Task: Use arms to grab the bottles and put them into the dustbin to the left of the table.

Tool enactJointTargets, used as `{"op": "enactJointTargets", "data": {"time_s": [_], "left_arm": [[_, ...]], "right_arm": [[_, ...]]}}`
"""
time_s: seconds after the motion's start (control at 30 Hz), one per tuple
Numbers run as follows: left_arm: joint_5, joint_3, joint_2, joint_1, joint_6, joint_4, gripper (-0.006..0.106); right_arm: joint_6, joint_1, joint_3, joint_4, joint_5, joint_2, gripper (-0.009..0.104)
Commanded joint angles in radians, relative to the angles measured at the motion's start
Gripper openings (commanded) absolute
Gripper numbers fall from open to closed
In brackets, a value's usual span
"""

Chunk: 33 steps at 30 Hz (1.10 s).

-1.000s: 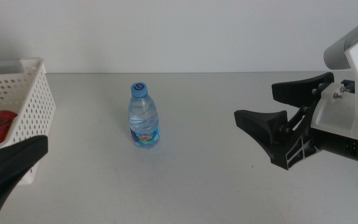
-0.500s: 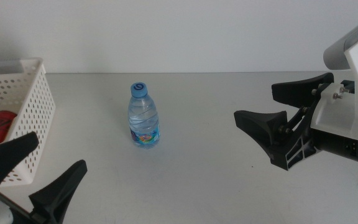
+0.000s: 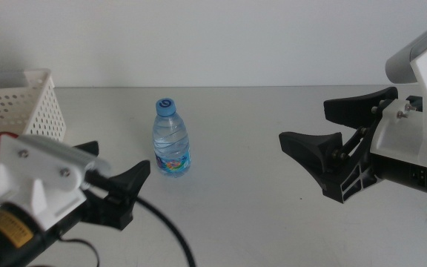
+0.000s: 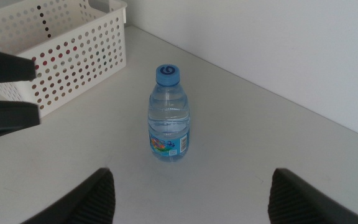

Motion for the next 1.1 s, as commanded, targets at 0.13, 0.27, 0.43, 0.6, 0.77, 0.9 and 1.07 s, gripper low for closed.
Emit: {"op": "enactJointTargets", "data": {"time_s": [0.13,0.27,0.43,0.6,0.77,0.9,1.07], "left_arm": [[-0.160,-0.193,0.240,0.006,-0.004,-0.016,0.094],[-0.166,-0.275,0.360,0.043,-0.007,0.008,0.094],[-0.237,-0.349,0.493,0.066,-0.009,0.044,0.094],[-0.393,-0.382,0.627,0.066,-0.016,0.016,0.094],[-0.544,-0.382,0.752,0.066,-0.039,-0.016,0.094],[-0.609,-0.396,0.841,0.066,-0.037,-0.048,0.094],[-0.616,-0.447,0.924,0.066,-0.038,-0.046,0.090]], "right_arm": [[-0.015,0.003,-0.039,-0.002,-0.069,-0.018,0.063],[-0.015,0.003,-0.039,-0.002,-0.069,-0.018,0.063],[-0.015,0.003,-0.039,-0.002,-0.069,-0.018,0.063],[-0.015,0.003,-0.039,-0.002,-0.069,-0.018,0.063],[-0.015,0.003,-0.039,-0.002,-0.069,-0.018,0.063],[-0.015,0.003,-0.039,-0.002,-0.069,-0.018,0.063],[-0.015,0.003,-0.039,-0.002,-0.069,-0.018,0.063]]}}
